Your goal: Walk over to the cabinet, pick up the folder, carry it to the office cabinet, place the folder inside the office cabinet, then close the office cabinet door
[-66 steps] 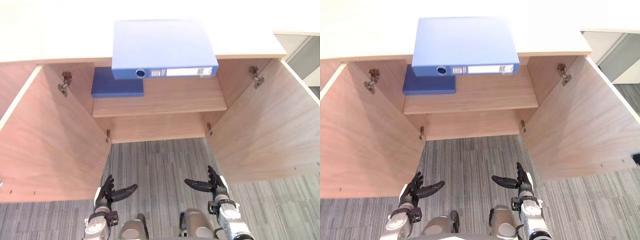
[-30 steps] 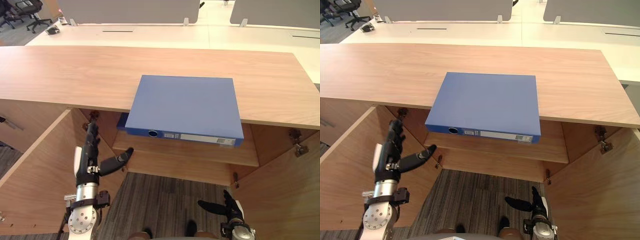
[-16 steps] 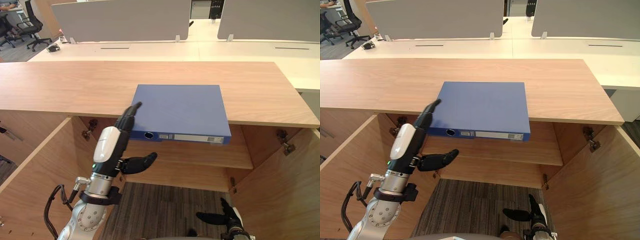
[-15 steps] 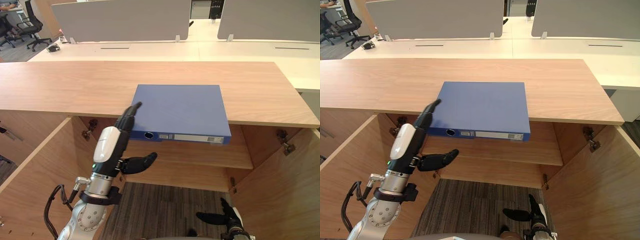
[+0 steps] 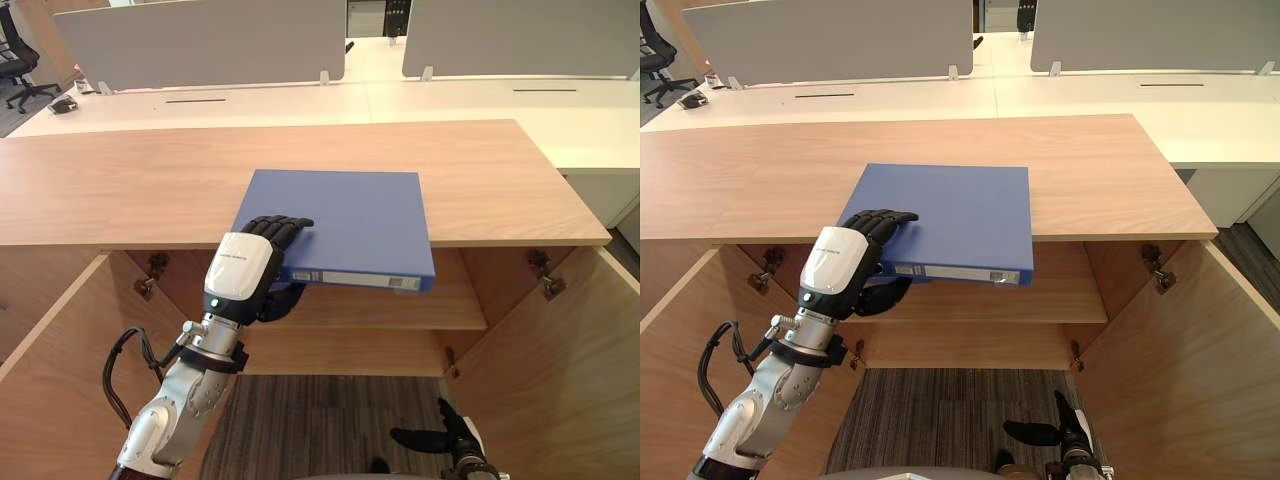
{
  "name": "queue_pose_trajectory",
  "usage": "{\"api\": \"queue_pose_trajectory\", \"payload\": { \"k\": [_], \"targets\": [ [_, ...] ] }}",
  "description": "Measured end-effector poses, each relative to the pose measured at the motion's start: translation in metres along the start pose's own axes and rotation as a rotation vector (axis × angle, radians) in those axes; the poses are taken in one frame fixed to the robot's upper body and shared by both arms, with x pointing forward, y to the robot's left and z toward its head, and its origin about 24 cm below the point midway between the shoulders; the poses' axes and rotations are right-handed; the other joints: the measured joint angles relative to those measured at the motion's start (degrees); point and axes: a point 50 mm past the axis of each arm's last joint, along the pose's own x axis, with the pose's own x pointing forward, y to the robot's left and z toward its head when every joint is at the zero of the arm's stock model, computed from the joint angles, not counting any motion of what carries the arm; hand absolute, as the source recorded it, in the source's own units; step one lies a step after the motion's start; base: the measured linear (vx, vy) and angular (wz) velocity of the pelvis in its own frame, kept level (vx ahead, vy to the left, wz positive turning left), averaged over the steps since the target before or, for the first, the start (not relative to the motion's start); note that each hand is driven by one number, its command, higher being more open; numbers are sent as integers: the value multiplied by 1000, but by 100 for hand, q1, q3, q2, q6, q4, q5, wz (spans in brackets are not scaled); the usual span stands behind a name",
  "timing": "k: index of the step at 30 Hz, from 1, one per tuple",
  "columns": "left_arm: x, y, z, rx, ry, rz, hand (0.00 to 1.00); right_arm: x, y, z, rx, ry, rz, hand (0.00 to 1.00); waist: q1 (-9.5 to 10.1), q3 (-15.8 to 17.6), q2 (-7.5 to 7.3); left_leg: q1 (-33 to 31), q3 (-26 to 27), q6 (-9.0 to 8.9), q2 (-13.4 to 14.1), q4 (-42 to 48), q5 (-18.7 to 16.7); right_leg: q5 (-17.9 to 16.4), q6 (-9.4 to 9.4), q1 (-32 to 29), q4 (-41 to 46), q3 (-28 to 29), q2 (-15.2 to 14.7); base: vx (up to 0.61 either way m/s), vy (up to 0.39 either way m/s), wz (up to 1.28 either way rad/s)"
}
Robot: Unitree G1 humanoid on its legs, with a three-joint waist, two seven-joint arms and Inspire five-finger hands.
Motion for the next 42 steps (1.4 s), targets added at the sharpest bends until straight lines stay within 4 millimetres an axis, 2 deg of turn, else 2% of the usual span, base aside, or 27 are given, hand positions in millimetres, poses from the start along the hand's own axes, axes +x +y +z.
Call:
{"api": "queue_pose_trajectory", "payload": {
  "k": [4,6,9,12,14,16,17,19,20,23,28,29,30,33,35,38,42],
  "targets": [
    [13,11,-1,15,-16,78,0,1,0,2,8,-8,8,100,-81,-15,-16,32,7,12,-33,-4,-8,16,24,20,-4,15,-32,-35,12,-2],
    [11,8,-1,-12,6,58,0,0,0,1,12,-5,6,100,-77,-14,-21,26,56,20,-37,10,-16,25,39,0,-6,78,-38,-61,10,-12],
    [5,6,6,-149,40,78,0,-2,2,5,48,-28,0,100,-66,-15,-27,-52,127,12,-37,45,-48,38,55,-88,-6,165,-37,-35,0,-13],
    [1,19,22,-354,19,117,0,-8,5,31,130,-160,-12,100,-80,-9,-30,-92,182,41,-25,103,-77,41,58,-148,-4,221,-17,2,-2,-12],
    [-1,27,31,-520,-17,139,0,-13,4,56,196,-277,-24,100,-75,-8,-31,-123,224,54,-22,112,-87,47,59,-195,-2,266,-8,1,-2,-14],
    [-6,35,38,-783,-35,170,0,-25,4,93,294,-444,-25,100,-75,-5,-35,-105,321,65,-1,133,-131,49,58,-209,-2,364,20,0,1,-21],
    [-8,36,39,-835,-32,182,0,-29,4,102,314,-487,-23,100,-79,-2,-38,-107,338,67,5,142,-142,49,58,-211,-1,382,27,-7,0,-19],
    [-13,41,39,-1047,-24,207,0,-48,1,132,410,-656,-16,100,-69,54,-74,-107,398,60,29,216,-203,49,58,-219,-1,450,50,-13,-4,-15],
    [-14,42,39,-1091,-22,211,0,-55,0,140,426,-699,-16,100,-66,74,-90,-108,411,61,34,227,-212,49,58,-221,-1,463,54,-19,-10,-12],
    [-26,44,36,-1337,19,244,0,-94,-12,171,526,-937,-14,100,-62,178,-119,-99,434,70,30,233,-228,49,58,-234,-1,504,57,-19,-8,-7],
    [-32,41,29,-1499,81,301,0,-126,-21,200,575,-1150,32,100,-43,204,-138,-83,462,73,31,242,-249,49,58,-234,-1,542,62,-30,-10,-5],
    [-33,41,29,-1526,85,306,0,-132,-21,212,581,-1217,75,100,-42,205,-139,-80,476,73,32,256,-261,53,62,-234,0,563,64,-35,-13,-5],
    [-33,41,29,-1531,85,306,0,-134,-21,214,577,-1230,83,100,-42,205,-139,-78,481,73,32,258,-263,54,63,-234,0,568,64,-40,-14,-7],
    [-32,39,31,-1598,62,270,0,-144,-15,239,508,-1346,196,100,-39,205,-138,-71,505,78,32,267,-269,69,63,-235,0,603,66,-46,-19,-5],
    [-30,33,36,-1675,33,193,0,-150,-9,255,402,-1408,288,100,11,205,-138,-73,507,79,32,271,-269,75,63,-236,0,605,67,-42,-20,-1],
    [-30,29,42,-1718,4,97,0,-150,-5,264,316,-1428,346,100,88,205,-137,-76,503,79,34,275,-269,78,64,-236,0,601,68,-38,-22,1],
    [-32,23,38,-1735,7,18,0,-134,-6,270,246,-1376,369,100,103,205,-137,-114,468,79,23,283,-269,85,67,-235,1,561,50,-45,-17,4]
  ]
}}
